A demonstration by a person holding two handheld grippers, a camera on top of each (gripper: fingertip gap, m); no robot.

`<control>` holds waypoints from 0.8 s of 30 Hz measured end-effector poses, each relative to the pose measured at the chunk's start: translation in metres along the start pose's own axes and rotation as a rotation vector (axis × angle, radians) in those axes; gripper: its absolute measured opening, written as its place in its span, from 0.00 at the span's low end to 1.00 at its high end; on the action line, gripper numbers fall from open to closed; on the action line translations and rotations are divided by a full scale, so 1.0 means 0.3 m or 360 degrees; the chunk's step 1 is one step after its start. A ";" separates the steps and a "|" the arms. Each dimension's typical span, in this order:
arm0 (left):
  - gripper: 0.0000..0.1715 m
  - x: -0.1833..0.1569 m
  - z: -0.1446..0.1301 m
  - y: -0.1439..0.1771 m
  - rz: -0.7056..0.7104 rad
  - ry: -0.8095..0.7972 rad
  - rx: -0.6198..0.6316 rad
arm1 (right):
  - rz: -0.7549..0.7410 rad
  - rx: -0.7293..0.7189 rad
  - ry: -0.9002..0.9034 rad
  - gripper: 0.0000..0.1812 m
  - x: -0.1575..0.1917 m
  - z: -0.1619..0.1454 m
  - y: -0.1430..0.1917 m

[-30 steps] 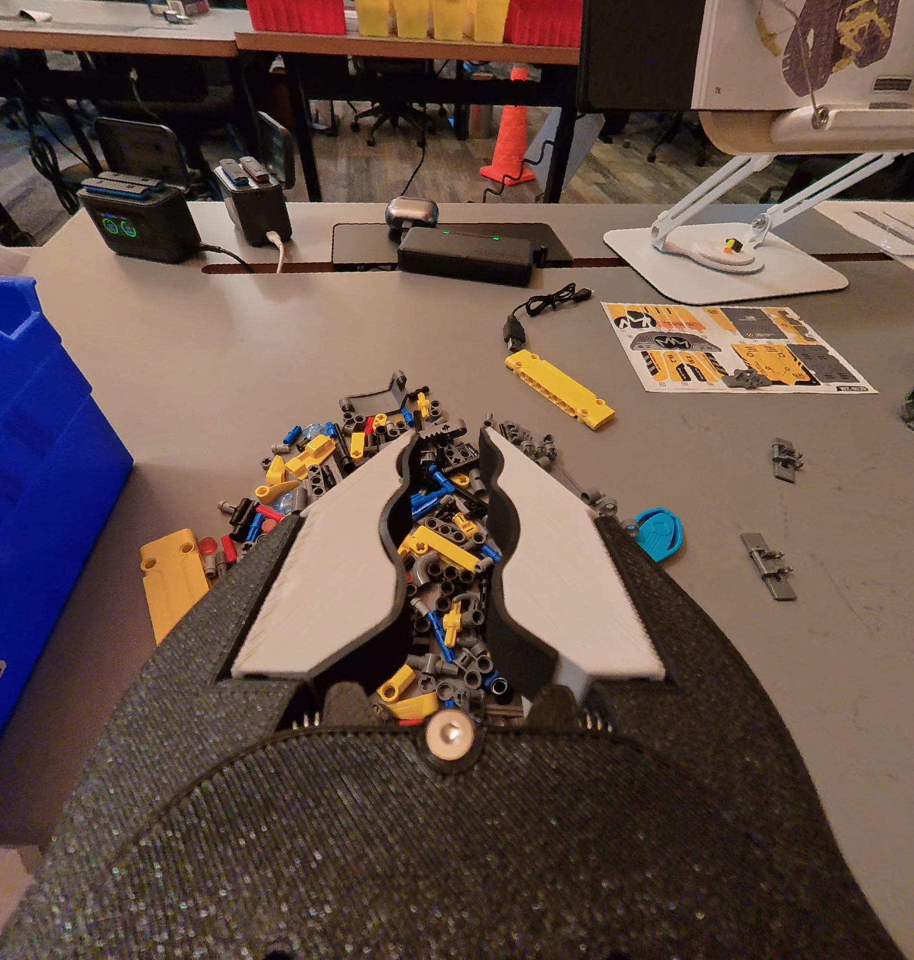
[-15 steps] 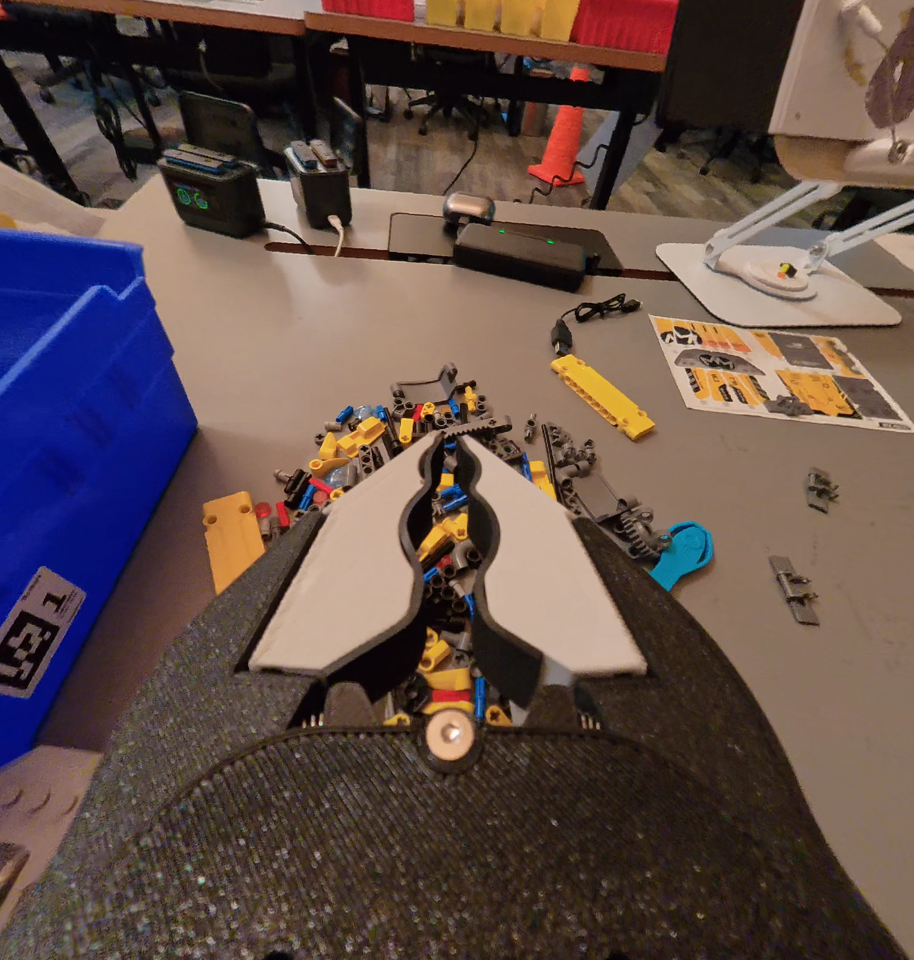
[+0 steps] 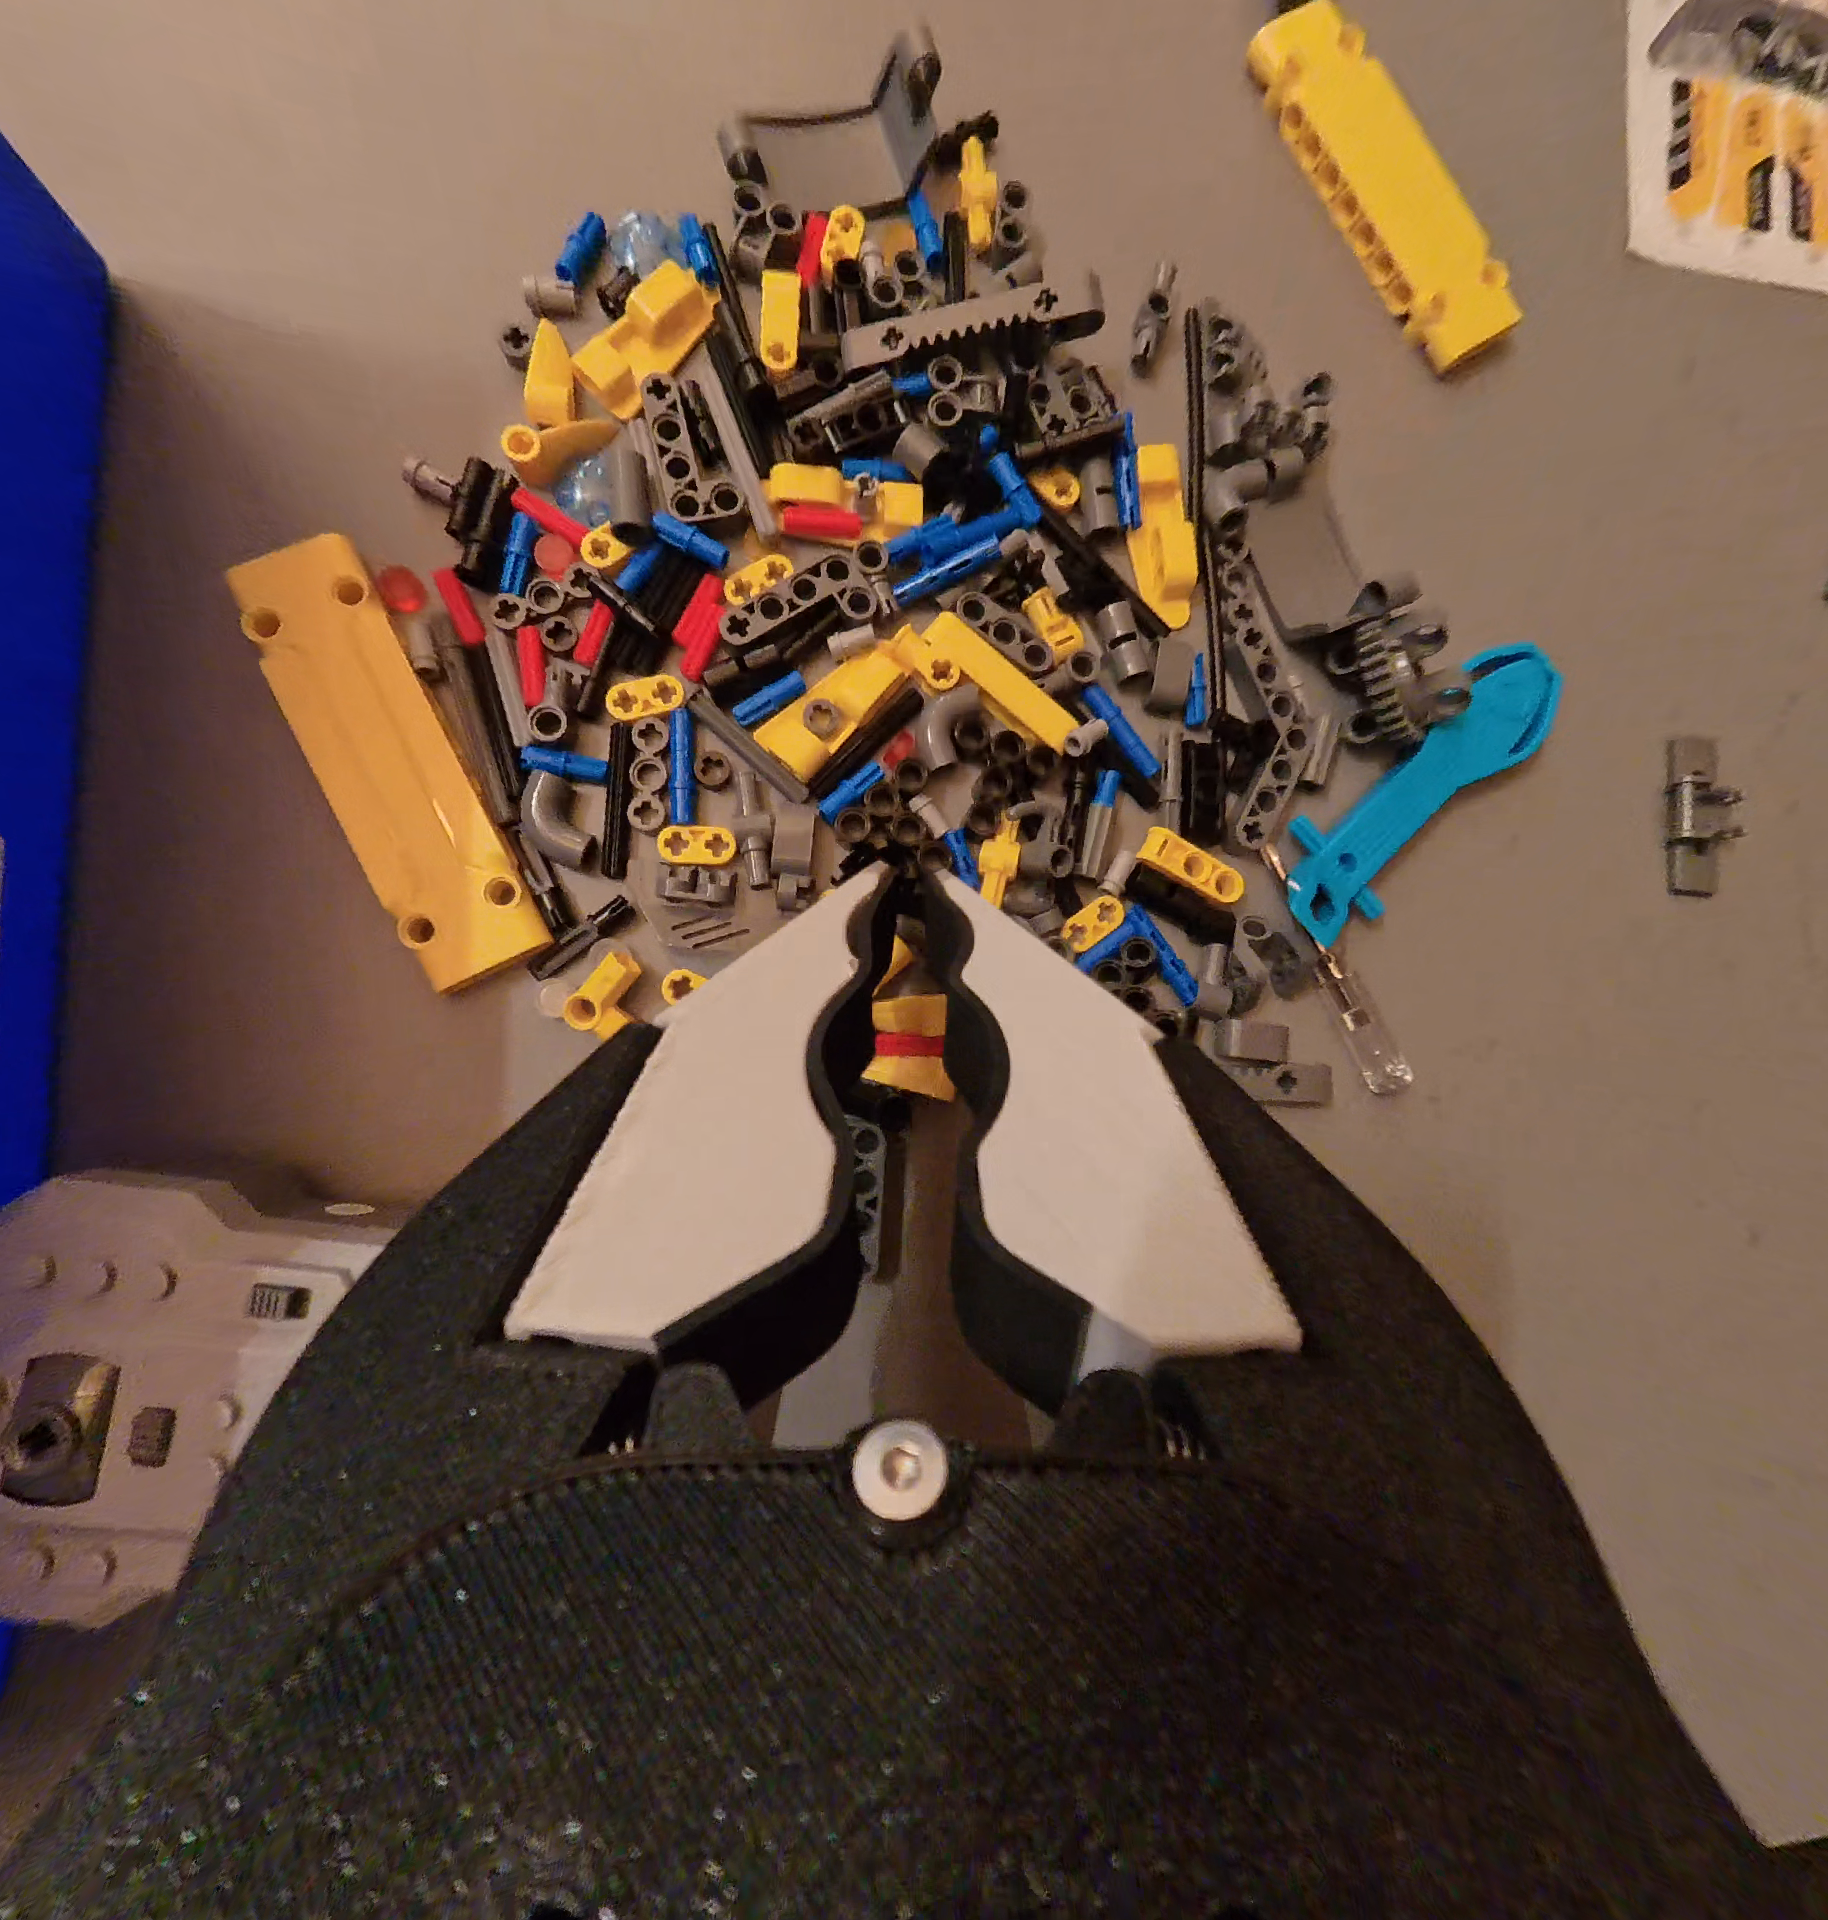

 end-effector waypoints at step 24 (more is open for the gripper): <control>0.00 0.037 -0.015 -0.016 0.0091 -0.0001 0.0048 | -0.0007 -0.0010 0.0007 0.17 -0.002 0.006 0.006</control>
Point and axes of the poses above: each gripper's, where its closed fingertips meet, y back along the fingers, z out of its top, x = y × z across the jaws, the point moved 1 cm from there along y, back along the fingers, and after that the axes turned 11 degrees about -z, right-handed, at the moved point
